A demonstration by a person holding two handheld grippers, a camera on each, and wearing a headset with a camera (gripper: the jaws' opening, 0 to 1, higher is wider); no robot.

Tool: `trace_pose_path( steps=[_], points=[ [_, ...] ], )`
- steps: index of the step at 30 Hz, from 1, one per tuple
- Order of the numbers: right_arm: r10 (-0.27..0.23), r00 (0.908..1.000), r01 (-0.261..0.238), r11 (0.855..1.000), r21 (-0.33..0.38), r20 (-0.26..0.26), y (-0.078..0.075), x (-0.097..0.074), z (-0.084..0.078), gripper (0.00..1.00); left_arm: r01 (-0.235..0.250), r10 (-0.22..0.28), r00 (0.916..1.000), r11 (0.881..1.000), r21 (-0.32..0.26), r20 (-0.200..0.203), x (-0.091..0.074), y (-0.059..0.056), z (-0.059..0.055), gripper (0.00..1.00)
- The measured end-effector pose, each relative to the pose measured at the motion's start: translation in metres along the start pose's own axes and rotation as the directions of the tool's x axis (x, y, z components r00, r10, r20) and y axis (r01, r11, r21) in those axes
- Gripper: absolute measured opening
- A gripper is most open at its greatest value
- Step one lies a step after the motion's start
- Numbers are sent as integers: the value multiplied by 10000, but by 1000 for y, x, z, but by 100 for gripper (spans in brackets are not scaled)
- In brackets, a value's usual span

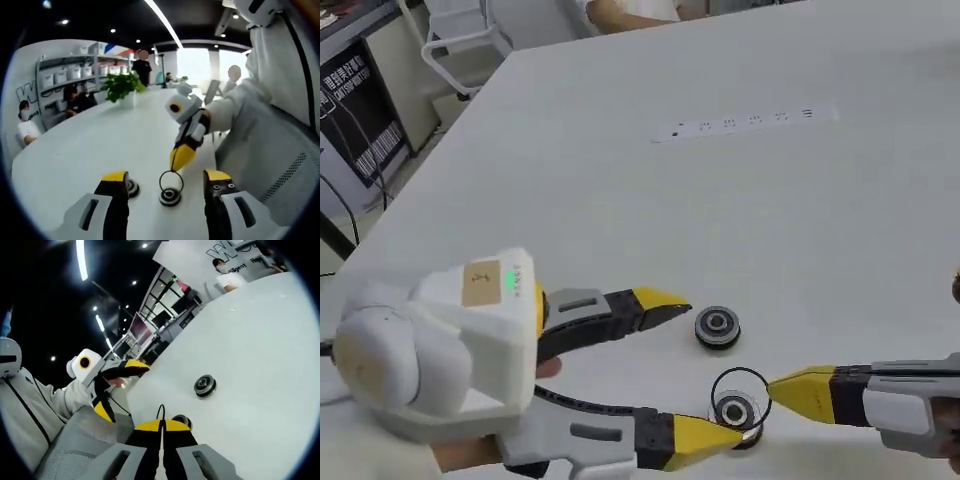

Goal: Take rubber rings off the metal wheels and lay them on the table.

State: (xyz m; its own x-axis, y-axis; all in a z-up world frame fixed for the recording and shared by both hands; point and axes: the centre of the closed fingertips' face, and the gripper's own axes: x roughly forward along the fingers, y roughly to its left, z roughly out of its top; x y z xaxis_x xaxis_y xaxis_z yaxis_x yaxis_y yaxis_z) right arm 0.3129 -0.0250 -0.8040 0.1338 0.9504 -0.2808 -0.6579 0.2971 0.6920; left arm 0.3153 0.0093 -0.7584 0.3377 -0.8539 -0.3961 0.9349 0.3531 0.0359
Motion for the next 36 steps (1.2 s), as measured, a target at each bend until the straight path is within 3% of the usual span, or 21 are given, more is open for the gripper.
trace_pose_path(
  steps=[7,16,26,36],
  points=[
    [-56,10000,56,9999,-111,3,6,-6,3,0,-746,746,9972,9972,-19,-24,-25,10,2,72],
    [-158,9997,149,9982,-585,-158,17,-11,8,0,-1492,1497,9887,9881,-380,104,-59,14,4,81],
    [-93,9995,54,9910,-1340,-287,38,-9,20,0,-2154,2160,9763,9760,-326,150,-90,15,12,84],
    [58,9983,-163,9831,-1821,-584,50,-1,26,0,-2740,2741,9616,9584,-796,-104,-120,8,-8,88]
  ],
)
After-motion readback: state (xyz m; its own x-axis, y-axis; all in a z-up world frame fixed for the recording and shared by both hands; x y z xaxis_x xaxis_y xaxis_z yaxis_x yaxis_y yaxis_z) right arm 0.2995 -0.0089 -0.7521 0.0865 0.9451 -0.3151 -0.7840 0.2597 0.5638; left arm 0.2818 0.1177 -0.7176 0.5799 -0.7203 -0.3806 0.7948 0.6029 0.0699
